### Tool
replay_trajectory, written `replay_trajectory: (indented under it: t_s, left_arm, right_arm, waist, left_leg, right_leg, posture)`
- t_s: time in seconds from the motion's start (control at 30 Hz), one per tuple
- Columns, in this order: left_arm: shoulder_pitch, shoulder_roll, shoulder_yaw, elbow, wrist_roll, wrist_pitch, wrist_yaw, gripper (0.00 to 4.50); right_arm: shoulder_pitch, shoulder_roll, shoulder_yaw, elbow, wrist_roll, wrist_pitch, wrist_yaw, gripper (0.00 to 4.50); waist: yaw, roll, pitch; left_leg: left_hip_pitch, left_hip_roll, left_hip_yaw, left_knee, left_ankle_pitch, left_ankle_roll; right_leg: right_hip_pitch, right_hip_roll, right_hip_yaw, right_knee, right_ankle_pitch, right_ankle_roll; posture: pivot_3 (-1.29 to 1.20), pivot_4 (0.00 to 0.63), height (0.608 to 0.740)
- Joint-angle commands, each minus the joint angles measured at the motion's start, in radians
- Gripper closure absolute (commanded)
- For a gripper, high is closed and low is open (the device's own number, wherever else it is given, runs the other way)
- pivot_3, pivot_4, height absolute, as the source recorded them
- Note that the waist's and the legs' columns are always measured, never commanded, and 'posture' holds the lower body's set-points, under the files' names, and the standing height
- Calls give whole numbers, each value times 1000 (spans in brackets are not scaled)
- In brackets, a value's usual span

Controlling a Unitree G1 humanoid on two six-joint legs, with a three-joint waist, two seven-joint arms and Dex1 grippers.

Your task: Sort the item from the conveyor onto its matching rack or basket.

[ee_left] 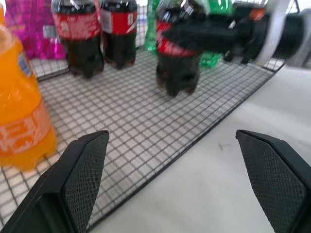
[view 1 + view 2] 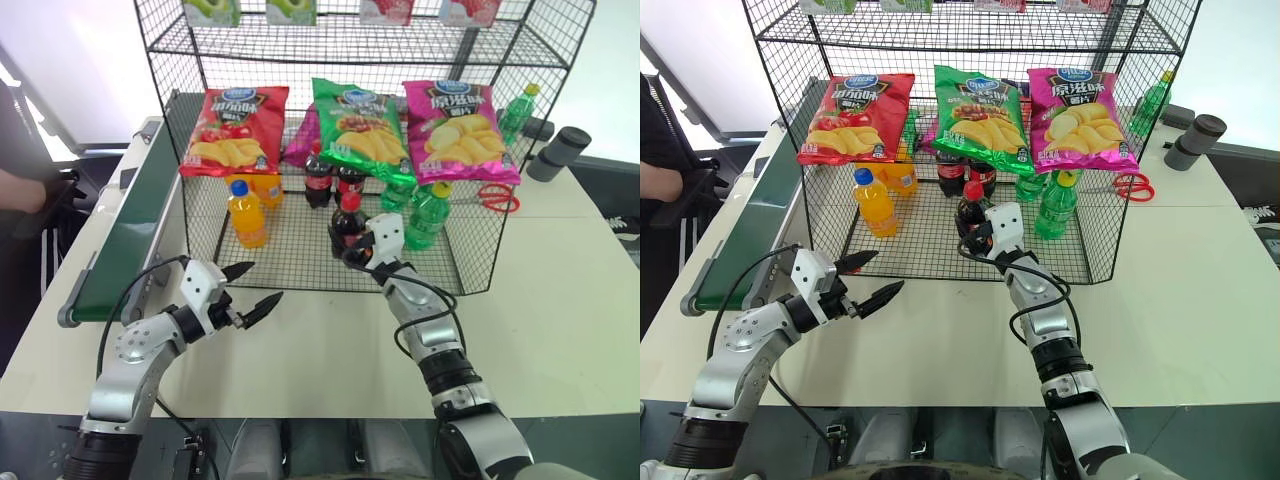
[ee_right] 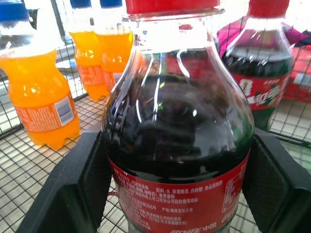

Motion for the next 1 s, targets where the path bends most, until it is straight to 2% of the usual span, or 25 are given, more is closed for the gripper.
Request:
replay_trajectory:
  t_s: [0.03,0.27,0.3,0.33,0.5,0.63,0.73,0.9,1.0]
  left_arm:
    - [-9,5,2,-45,-9,11,4,36]
    - [-21,2,0,-32,-5,11,6,36]
    - [-21,1,0,-30,-4,9,6,0]
    - [-21,0,0,-29,-3,7,6,0]
    - [-23,-5,-4,-30,-2,10,10,0]
    - [-23,-6,-2,-39,-3,21,18,0]
    - [-30,17,8,-43,18,55,45,0]
    - [-40,48,7,-46,21,82,45,0]
    - [-43,78,18,-39,16,87,20,0]
  right_arm:
    - [-79,18,-28,75,-12,-99,-17,1423]
    - [-106,28,-41,151,-7,-147,4,1423]
    - [-105,28,-43,153,-4,-147,11,363]
    - [-102,28,-44,152,-3,-148,16,25]
    - [-79,9,-43,100,-20,-156,25,25]
    - [-18,-29,-39,-15,-9,-114,59,25]
    - [182,-167,-53,-324,54,27,171,25]
    - [388,-342,-103,-617,150,194,275,25]
    - [530,-464,-208,-789,265,293,349,25]
  waist:
    - [-1,0,0]
    - [-3,0,0]
    - [-4,0,0]
    - [-5,0,0]
    - [-20,0,0]
    - [-22,0,0]
    - [-11,1,0]
    - [-13,2,0]
    - [-14,2,1]
  left_leg:
    - [0,0,0,0,0,0]
    - [0,0,0,0,0,0]
    - [0,0,0,0,0,0]
    - [0,0,0,0,0,0]
    - [0,0,0,0,0,0]
    - [0,0,-1,0,0,-1]
    - [0,0,-1,-1,0,-1]
    - [0,0,0,-1,0,0]
    - [2,0,-1,-1,0,0]
  right_leg:
    - [0,0,0,0,0,0]
    - [0,0,0,1,0,0]
    - [-1,0,0,1,0,0]
    - [-1,0,0,1,0,0]
    - [0,-1,0,2,0,0]
    - [0,-1,0,2,0,0]
    - [0,-2,0,1,0,0]
    - [1,-3,0,-1,0,0]
    - [2,-3,0,0,0,0]
  posture:
    - [0,150,740]
    - [0,150,740]
    - [0,150,740]
    - [0,150,740]
    - [0,150,740]
    - [0,150,740]
    - [0,150,740]
    - [0,150,740]
    - [0,150,740]
